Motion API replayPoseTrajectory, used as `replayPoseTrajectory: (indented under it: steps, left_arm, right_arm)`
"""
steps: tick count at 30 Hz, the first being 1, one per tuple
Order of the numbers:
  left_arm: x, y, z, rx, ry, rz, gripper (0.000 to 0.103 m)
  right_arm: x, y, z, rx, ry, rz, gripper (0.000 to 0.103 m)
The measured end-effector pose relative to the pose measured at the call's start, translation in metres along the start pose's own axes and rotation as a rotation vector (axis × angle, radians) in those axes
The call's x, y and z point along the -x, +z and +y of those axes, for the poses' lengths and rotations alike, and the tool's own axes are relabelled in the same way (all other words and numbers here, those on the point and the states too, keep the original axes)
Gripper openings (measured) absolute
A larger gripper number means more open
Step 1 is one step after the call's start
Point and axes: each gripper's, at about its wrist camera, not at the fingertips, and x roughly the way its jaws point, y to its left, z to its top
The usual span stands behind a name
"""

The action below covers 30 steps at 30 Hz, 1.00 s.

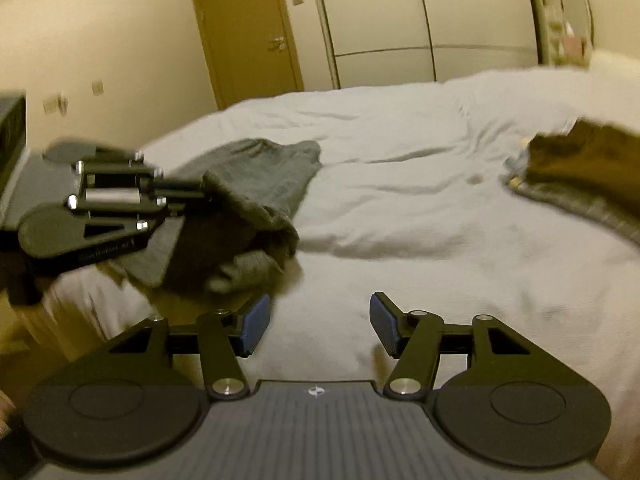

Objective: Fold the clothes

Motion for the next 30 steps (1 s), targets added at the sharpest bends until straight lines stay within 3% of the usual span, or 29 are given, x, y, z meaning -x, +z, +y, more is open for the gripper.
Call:
replayPoseTrajectory:
  steps: [5, 12, 13, 16, 19, 21, 23, 30]
  left_arm:
    - [0.005, 0.002, 0.011, 0.048, -0.009, -0.029, 0.004]
    - [0.021, 0.012, 0.017, 0.072, -0.029, -0.132, 0.0]
    - [0.022, 0.012, 0.017, 0.071, -0.03, -0.137, 0.0]
    - [0.023, 0.012, 0.017, 0.061, -0.033, -0.136, 0.0]
    - [0.023, 0.008, 0.009, 0.025, -0.043, -0.123, 0.001]
    - [0.021, 0.003, 0.002, -0.003, -0.039, -0.101, 0.008]
    - [0.018, -0.004, -0.005, -0.03, -0.016, -0.08, 0.035]
    - [-0.008, -0.012, -0.005, -0.064, -0.092, -0.001, 0.038]
  right_arm:
    - [-0.02, 0.017, -0.002, -0.12, 0.072, -0.021, 0.066]
    - [-0.058, 0.03, 0.011, -0.031, 0.074, -0.004, 0.066]
    - [-0.063, 0.031, 0.011, -0.021, 0.077, -0.002, 0.064]
    - [-0.074, 0.033, 0.008, 0.012, 0.09, 0.003, 0.044]
    - [-0.076, 0.032, 0.004, 0.04, 0.078, 0.016, 0.043]
    - [-0.073, 0.03, 0.0, 0.045, 0.079, 0.018, 0.043]
    - [-0.067, 0.029, 0.0, 0.053, 0.085, 0.015, 0.044]
    - [-0.055, 0.018, 0.003, 0.149, 0.074, 0.039, 0.044]
